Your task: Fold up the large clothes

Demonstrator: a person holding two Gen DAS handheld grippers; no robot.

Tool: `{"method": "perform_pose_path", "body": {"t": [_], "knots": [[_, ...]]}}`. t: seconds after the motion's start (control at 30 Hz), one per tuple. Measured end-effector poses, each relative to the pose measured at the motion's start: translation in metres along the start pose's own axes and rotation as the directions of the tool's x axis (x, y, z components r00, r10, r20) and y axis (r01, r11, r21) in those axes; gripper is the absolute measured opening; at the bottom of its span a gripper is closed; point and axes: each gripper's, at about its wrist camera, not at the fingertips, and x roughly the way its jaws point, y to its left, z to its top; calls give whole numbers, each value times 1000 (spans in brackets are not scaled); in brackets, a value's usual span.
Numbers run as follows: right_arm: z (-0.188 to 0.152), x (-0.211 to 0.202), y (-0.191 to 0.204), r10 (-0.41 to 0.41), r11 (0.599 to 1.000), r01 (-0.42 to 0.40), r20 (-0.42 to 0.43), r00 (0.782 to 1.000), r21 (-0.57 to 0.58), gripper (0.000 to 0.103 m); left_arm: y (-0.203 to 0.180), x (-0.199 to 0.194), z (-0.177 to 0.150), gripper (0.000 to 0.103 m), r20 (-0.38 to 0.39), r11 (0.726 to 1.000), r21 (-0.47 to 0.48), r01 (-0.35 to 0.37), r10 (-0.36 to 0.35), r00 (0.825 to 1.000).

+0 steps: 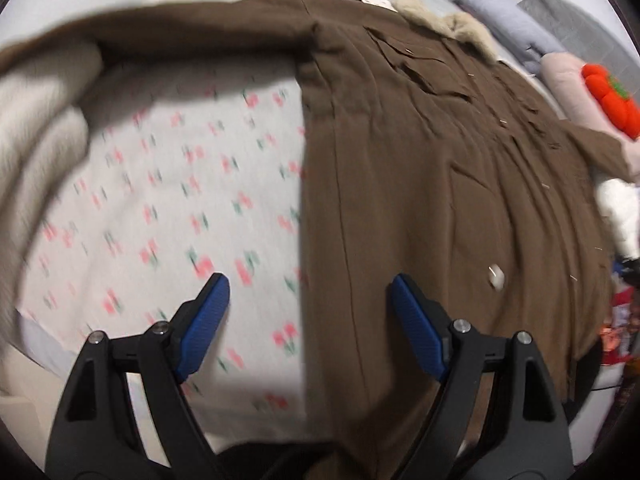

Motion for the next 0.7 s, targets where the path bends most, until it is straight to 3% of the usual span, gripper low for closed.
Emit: {"method": "perform_pose_path", "body": {"t": [0.07, 0.17, 0.3, 0.4, 0.47, 0.5, 0.53, 0.6, 0.7], "knots": [[-13, 8, -2, 30, 1000, -30, -37, 999, -1, 81, 5, -4, -16, 84, -13, 996, -46, 79, -79, 997], [-26, 14, -4, 63, 998, -62, -34, 997, 11, 80, 7, -5, -34, 83, -49, 975, -91, 204, -209, 977], [-36, 12, 3, 129, 992, -128, -58, 990, 21, 73, -12, -10, -54, 79, -84, 968, -21, 251, -252, 964], [-44, 15, 13, 146, 989, -148, -85, 986, -14, 67, -23, -7, -58, 65, -114, 956, -1, 293, -292, 950], [-52, 16, 22, 104, 992, -110, -87, 991, -65, 58, -26, -4, -57, 44, -122, 960, -5, 278, -277, 953], [-53, 15, 24, 87, 993, -93, -87, 992, -76, 46, -27, -2, -56, 27, -125, 966, -17, 259, -259, 958], [-54, 13, 25, 74, 993, -81, -87, 993, -82, 28, -27, -4, -55, 22, -123, 969, -30, 245, -247, 961], [-55, 3, 27, 69, 993, -74, -69, 995, -86, 15, -28, -14, -56, 16, -98, 978, -28, 208, -210, 973], [-55, -25, 32, 87, 990, -87, -7, 996, -107, 11, -31, -39, -56, 13, -31, 987, -6, 159, -159, 987]]}}
